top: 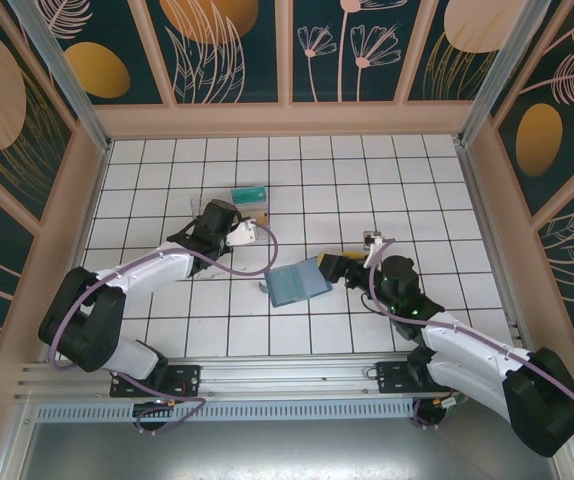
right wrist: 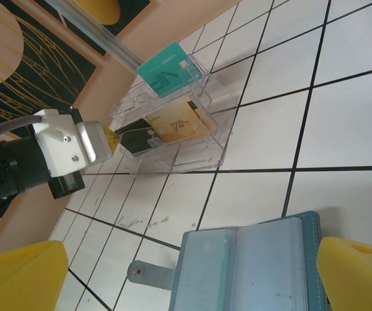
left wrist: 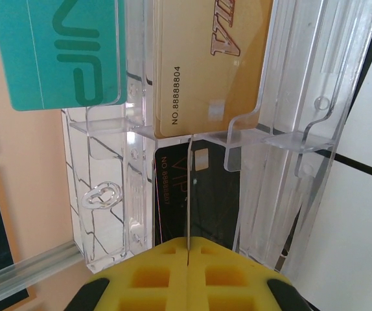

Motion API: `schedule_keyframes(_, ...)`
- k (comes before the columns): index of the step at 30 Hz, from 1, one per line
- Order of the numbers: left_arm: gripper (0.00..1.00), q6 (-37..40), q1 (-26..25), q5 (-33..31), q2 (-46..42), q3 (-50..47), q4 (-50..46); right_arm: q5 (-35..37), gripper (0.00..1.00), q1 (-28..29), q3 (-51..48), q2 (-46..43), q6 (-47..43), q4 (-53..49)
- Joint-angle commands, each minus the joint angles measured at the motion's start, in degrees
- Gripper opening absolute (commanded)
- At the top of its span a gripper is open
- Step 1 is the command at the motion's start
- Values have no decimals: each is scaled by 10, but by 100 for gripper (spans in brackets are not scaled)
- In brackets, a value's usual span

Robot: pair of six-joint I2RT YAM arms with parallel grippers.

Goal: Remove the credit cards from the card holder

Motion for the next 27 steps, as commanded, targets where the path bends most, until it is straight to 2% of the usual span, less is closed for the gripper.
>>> schedule_keyframes(1, 0, 7, 7, 7, 4, -5, 16, 5, 99, 4, 18, 4, -7, 2)
schedule_keyframes(15, 0, -3, 13, 11, -31, -24, 20, 0, 99, 3, 21, 19, -5, 4)
schedule_keyframes(27, 0, -5, 18, 9, 3, -29, 58, -4, 99, 3, 24, 21, -5, 0)
